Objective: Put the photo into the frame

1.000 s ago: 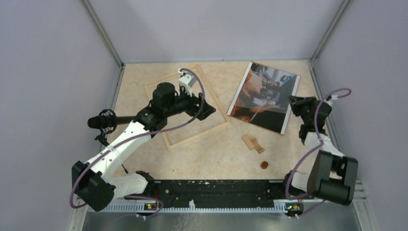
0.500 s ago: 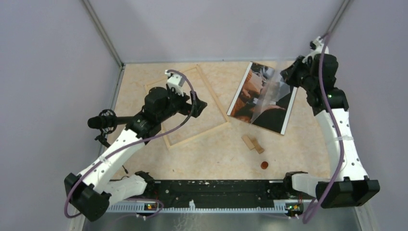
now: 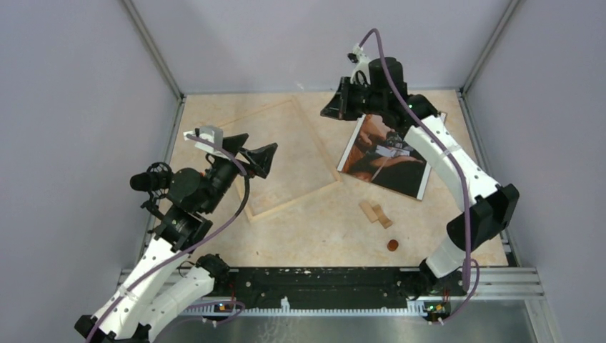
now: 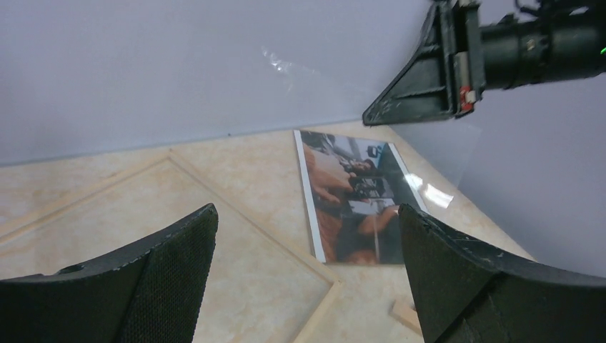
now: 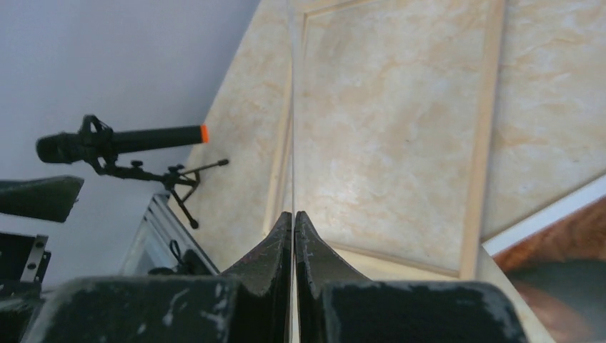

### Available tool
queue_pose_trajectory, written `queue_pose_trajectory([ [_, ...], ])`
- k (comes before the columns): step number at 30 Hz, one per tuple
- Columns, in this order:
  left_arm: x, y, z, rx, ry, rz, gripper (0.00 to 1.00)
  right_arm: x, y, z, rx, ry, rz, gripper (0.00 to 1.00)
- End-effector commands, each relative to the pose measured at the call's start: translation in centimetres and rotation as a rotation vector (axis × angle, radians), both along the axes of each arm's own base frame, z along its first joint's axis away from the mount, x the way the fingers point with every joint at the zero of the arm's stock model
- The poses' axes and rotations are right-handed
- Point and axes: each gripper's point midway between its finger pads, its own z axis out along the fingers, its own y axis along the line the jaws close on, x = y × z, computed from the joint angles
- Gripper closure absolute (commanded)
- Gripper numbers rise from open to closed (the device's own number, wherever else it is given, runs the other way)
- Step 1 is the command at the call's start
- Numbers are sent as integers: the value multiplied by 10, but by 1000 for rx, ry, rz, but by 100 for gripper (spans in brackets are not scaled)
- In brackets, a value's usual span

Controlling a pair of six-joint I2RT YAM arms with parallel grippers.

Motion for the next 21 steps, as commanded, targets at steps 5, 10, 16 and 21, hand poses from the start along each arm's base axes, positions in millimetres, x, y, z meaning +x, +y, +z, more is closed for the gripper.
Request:
queue_pose_trajectory([
  [5, 7, 13, 18, -40, -61, 73, 2, 34, 52, -36, 378, 141, 16, 100],
  [10, 9, 9, 13, -34, -42, 58, 2, 60, 33, -111, 510, 295, -56, 100],
  [16, 12, 2, 8, -29, -19, 33, 2, 58, 13, -191, 512, 447, -31, 100],
  [21, 15, -2, 3, -19, -1, 24, 2, 49, 2, -223, 482, 488, 3, 81],
])
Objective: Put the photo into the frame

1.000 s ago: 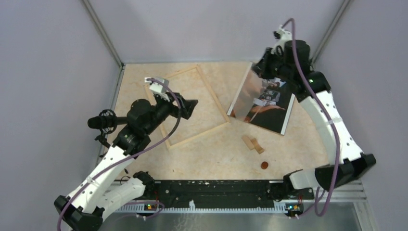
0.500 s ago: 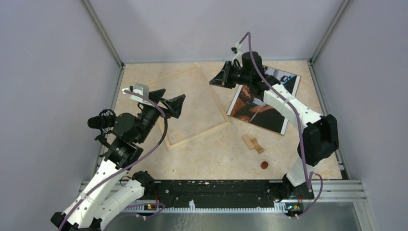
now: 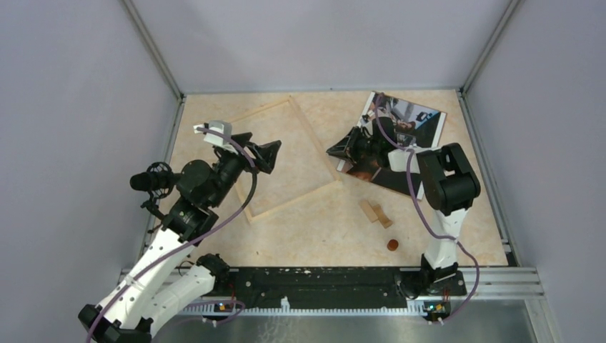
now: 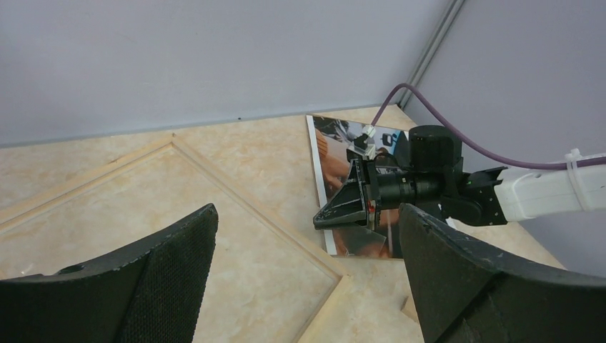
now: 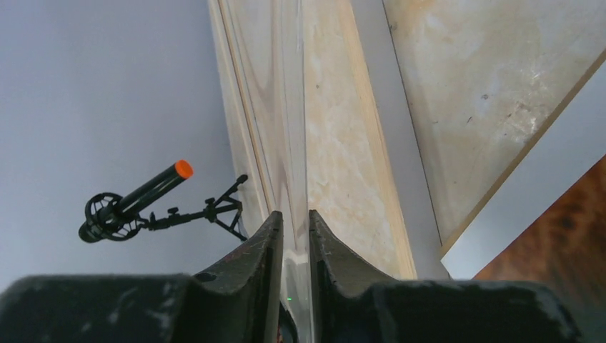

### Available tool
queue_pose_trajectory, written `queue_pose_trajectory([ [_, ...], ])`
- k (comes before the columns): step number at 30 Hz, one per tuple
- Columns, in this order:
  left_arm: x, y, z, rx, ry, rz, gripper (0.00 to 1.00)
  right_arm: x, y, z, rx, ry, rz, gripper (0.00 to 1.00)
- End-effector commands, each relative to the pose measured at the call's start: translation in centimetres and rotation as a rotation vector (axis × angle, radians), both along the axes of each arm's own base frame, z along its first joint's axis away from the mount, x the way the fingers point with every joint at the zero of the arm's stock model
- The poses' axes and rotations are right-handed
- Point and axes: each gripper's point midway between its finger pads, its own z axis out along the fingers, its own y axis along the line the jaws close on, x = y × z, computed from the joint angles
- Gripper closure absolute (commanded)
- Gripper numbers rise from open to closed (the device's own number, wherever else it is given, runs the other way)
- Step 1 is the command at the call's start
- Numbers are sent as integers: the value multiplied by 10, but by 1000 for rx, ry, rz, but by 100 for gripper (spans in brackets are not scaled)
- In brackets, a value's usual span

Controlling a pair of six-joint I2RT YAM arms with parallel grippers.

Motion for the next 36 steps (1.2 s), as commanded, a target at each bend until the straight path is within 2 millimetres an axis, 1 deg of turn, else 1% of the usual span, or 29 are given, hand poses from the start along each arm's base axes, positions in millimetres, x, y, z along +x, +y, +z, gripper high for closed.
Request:
queue_pose_trajectory([
  [1, 1, -4, 12, -31, -23, -18, 2, -4, 10, 26, 95, -146, 109, 76],
  [6, 2, -8, 9, -38, -11, -34, 2, -9, 17, 30, 135, -176, 123, 65],
  [8, 3, -9, 7, -42, -4, -36, 2, -9, 23, 30, 137, -183, 128, 63],
  [9, 1, -14, 6, -39, -3, -62, 2, -9, 27, 29, 140, -181, 136, 62],
  [13, 4, -17, 1, -32, 12, -69, 2, -7, 41, 23, 101, -177, 168, 62],
  [20, 2, -18, 3, -34, 9, -80, 2, -6, 40, 4, -18, -134, 211, 62],
  [23, 5, -19, -3, -27, 23, -74, 2, -8, 41, -4, -31, -105, 240, 62],
  [27, 10, -23, -8, -18, 44, -85, 2, -9, 49, -16, -46, -68, 277, 64],
  [30, 11, -26, -10, -19, 58, -101, 2, -7, 55, -20, -43, -59, 295, 64],
  [33, 14, -25, -12, -22, 71, -105, 2, -2, 63, -17, -23, -72, 307, 64],
  [36, 20, -25, -18, -12, 93, -96, 2, 5, 70, -13, 16, -97, 311, 64],
])
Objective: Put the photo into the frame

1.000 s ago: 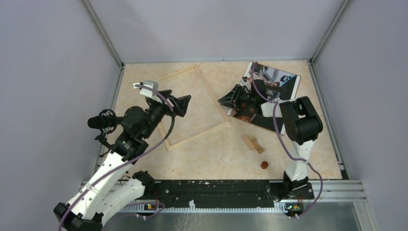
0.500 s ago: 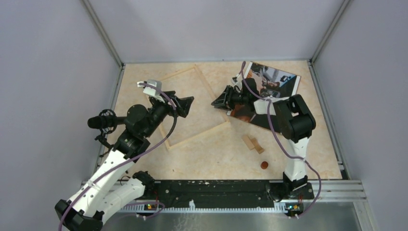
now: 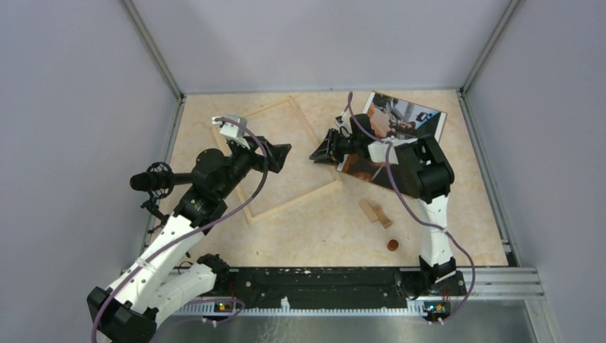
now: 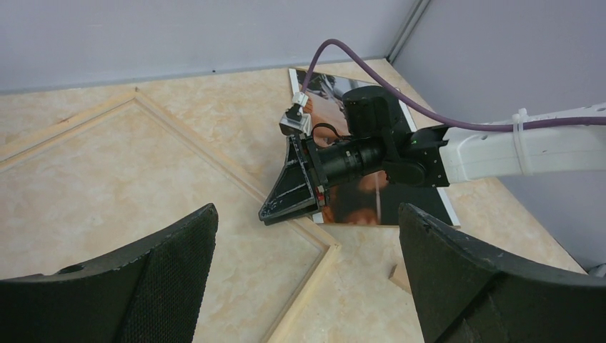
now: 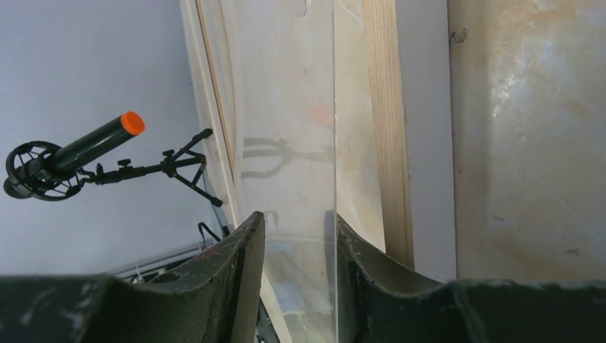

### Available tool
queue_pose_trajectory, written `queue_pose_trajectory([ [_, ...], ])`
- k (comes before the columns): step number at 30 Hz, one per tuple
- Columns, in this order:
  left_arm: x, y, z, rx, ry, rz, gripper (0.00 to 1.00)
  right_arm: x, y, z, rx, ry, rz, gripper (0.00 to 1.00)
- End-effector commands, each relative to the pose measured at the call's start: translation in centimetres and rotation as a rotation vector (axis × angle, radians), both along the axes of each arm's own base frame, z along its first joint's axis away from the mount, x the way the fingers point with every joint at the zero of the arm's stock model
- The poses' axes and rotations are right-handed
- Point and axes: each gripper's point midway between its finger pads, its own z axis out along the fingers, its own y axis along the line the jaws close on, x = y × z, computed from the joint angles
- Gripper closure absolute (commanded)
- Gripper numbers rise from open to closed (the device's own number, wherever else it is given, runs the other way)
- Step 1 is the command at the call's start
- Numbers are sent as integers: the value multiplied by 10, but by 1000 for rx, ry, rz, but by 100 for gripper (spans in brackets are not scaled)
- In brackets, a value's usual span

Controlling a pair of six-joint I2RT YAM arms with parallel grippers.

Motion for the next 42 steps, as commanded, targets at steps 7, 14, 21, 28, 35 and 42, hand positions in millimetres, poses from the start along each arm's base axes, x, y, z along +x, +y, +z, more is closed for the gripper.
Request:
queue_pose_trajectory([
  [7, 7, -10, 9, -24, 9, -50, 2, 25, 28, 19, 137, -167, 50, 63],
  [14, 20, -13, -5, -9, 61, -50, 2, 29, 28, 39, 174, -256, 49, 63],
  [21, 28, -4, -3, -36, 69, -31, 2, 32, 25, 63, 215, -358, 46, 63],
  [28, 34, -2, -6, -53, 86, -35, 2, 35, 23, 97, 294, -554, 45, 63],
  [35, 36, 1, -7, -59, 91, -28, 2, 33, 21, 118, 344, -677, 48, 63],
  [42, 36, 1, -6, -64, 89, -29, 2, 32, 21, 131, 360, -716, 49, 63],
])
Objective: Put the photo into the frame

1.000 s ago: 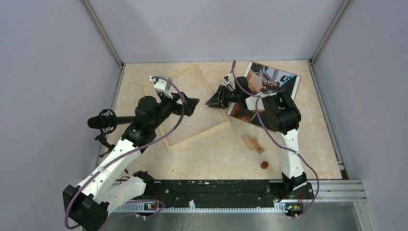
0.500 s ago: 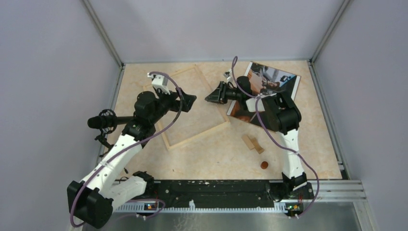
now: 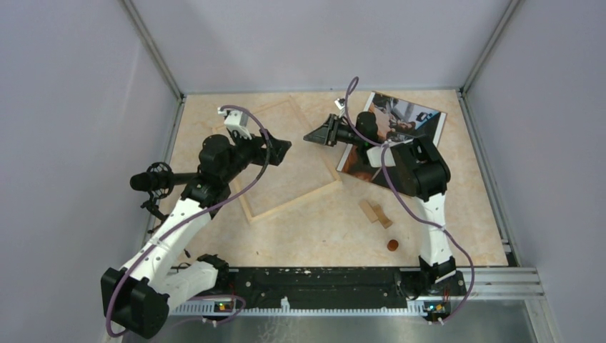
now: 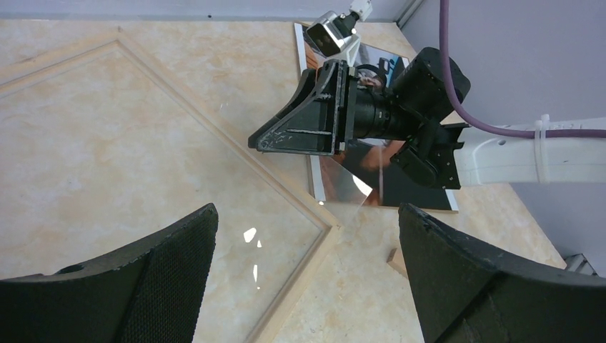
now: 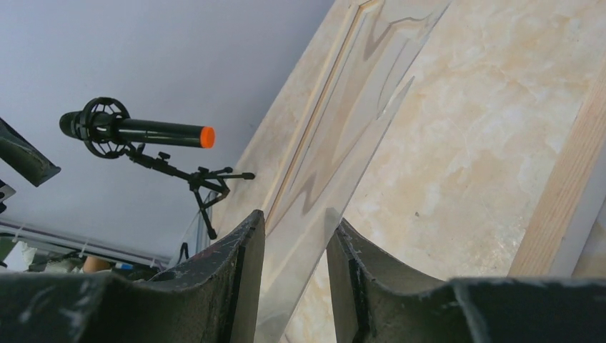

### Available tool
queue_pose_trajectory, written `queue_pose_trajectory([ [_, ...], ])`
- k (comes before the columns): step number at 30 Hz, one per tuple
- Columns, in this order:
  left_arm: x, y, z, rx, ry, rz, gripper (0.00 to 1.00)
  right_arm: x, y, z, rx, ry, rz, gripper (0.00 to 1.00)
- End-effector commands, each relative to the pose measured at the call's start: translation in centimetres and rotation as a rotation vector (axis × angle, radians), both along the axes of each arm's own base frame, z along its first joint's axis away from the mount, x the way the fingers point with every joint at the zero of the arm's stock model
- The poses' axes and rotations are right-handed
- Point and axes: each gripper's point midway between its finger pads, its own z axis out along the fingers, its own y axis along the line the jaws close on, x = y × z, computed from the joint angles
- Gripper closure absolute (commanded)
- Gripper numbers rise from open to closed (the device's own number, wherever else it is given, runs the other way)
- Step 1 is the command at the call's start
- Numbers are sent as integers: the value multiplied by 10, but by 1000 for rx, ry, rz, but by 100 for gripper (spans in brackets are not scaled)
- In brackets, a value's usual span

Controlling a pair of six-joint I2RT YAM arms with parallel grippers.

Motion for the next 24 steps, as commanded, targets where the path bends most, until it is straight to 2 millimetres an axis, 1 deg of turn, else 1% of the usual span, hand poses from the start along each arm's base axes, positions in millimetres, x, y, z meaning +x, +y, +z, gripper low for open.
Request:
queue_pose_trajectory([
  [1, 2, -2, 33, -49, -83, -8, 2, -1, -2, 61, 78, -201, 3, 63],
  [4, 2, -2, 33, -51, -83, -10, 2, -3, -2, 69, 98, -247, 4, 63],
  [5, 2, -2, 33, -52, -83, -10, 2, -4, -2, 73, 105, -263, 4, 32],
  [6, 2, -2, 33, -52, -81, -10, 2, 22, -8, 83, 131, -267, -149, 95],
  [7, 2, -2, 33, -52, -81, -11, 2, -21, -1, 77, 107, -300, 90, 100],
  [8, 2, -2, 33, -53, -83, -11, 2, -27, -1, 78, 107, -312, 119, 100],
  [9, 2, -2, 34, -53, -83, -10, 2, -27, -2, 80, 99, -368, 117, 100],
  [10, 1, -2, 35, -53, -86, -12, 2, -40, -3, 93, 190, -23, 151, 100],
  [11, 1, -2, 34, -52, -86, -11, 2, -42, -4, 96, 205, 23, 153, 100],
  [14, 2, -1, 34, -52, -85, -8, 2, -44, -5, 99, 216, 39, 151, 100],
  [17, 2, -2, 34, -51, -86, -11, 2, -39, -9, 90, 207, 71, 124, 100],
  [19, 2, -1, 34, -51, -87, -10, 2, -33, -13, 75, 181, 119, 98, 100],
  [20, 2, -1, 35, -52, -87, -9, 2, -33, -13, 72, 173, 121, 94, 100],
  [22, 2, -1, 35, -54, -87, -10, 2, -30, -13, 66, 158, 145, 81, 100],
  [24, 2, 0, 35, -55, -89, -10, 2, -26, -12, 66, 167, 147, 68, 100],
])
